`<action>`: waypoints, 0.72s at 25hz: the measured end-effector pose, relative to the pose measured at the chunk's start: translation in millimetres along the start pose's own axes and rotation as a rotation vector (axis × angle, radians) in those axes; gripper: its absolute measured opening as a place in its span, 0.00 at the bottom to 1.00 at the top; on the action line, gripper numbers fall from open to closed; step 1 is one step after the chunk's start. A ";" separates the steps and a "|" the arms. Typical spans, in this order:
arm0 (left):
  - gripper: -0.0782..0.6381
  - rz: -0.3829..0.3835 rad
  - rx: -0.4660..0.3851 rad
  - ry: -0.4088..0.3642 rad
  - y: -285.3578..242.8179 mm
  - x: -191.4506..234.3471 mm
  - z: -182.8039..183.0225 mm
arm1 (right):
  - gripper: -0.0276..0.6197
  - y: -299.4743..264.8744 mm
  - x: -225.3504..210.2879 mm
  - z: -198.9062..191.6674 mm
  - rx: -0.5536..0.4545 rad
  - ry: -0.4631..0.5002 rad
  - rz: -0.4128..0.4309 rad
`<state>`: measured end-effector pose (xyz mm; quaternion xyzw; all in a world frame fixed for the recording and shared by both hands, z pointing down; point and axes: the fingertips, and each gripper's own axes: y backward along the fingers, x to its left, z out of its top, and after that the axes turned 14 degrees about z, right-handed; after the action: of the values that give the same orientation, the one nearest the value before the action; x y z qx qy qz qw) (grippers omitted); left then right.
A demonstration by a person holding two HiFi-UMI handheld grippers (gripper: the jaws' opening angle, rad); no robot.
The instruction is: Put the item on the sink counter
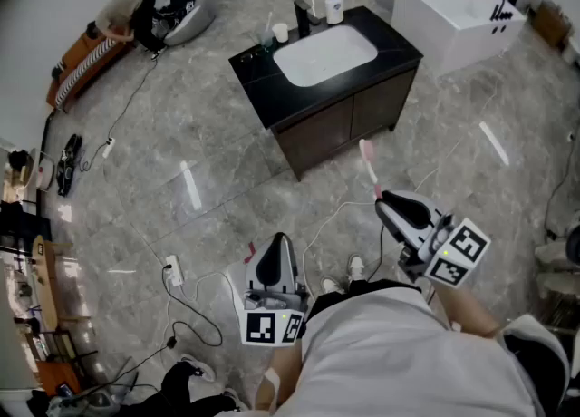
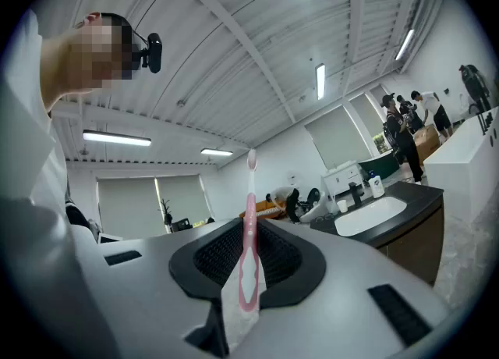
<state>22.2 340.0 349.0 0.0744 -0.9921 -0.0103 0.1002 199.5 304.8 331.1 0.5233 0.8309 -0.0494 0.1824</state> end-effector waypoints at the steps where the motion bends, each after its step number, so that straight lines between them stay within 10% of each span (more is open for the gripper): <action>1: 0.11 0.000 0.001 0.005 -1.8 -0.4 1.0 | 0.16 -1.1 -0.5 3.0 -0.004 0.001 0.001; 18: 0.11 0.065 -0.005 -0.005 3.8 11.1 6.2 | 0.16 -24.4 4.8 5.4 0.045 0.066 0.057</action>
<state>9.7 342.1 345.3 0.0419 -0.9942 -0.0096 0.0984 177.4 296.4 321.7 0.5522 0.8198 -0.0455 0.1447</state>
